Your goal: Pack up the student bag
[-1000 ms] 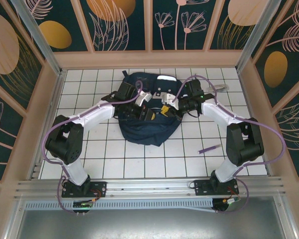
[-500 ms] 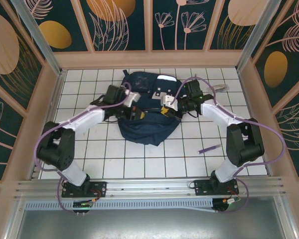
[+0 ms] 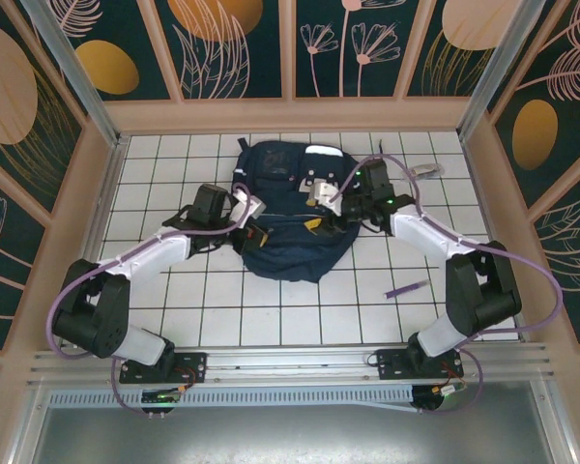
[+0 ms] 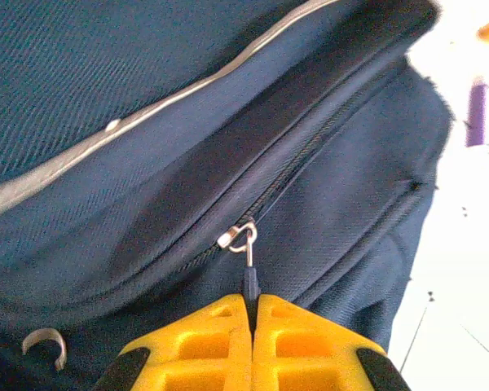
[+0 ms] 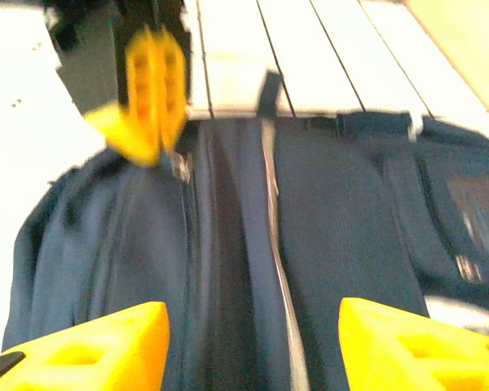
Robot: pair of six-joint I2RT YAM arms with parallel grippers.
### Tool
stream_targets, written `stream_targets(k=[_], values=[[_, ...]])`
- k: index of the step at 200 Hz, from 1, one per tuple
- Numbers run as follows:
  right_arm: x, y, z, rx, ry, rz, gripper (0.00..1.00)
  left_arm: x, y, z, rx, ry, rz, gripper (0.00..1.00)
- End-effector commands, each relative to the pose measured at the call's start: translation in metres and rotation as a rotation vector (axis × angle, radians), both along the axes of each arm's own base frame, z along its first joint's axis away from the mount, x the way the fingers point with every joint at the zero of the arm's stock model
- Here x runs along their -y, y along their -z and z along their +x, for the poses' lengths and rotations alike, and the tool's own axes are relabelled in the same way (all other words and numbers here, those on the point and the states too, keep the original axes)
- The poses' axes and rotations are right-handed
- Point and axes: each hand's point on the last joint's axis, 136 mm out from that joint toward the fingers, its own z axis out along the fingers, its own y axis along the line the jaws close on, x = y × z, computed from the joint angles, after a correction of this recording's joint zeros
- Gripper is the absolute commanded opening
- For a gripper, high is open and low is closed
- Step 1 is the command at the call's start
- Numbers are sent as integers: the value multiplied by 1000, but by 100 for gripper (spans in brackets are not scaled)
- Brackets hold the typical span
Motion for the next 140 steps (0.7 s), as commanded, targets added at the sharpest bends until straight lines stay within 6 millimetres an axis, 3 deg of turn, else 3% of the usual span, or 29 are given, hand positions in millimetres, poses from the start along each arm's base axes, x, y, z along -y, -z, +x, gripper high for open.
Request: stream_targets(k=[1,29,48,59,83,104,112,127,140], values=[[-36,-4,-13,75,-36,-7,59,32,-46,-4,103,125,-170,0],[-32,37,11,81,65,-167,50,32,-58,-1,157,115,-186,0],[-19,59,15,76,74,-269,18,23,-55,-2,191,89,-145,0],[-12,61,11,72,54,-296,0,15,-47,2,190,54,-103,0],[-12,42,-14,66,-75,-223,0,-31,-17,29,134,-151,1,0],[1,14,-14,134,-69,-138,0,-79,5,51,153,-319,112,0],[4,10,-14,147,-64,-126,0,-81,8,52,161,-298,119,0],[6,5,-17,151,-73,-111,0,-67,4,50,169,-195,83,0],[6,-2,-21,152,-90,-81,0,-72,9,57,176,-208,121,0]])
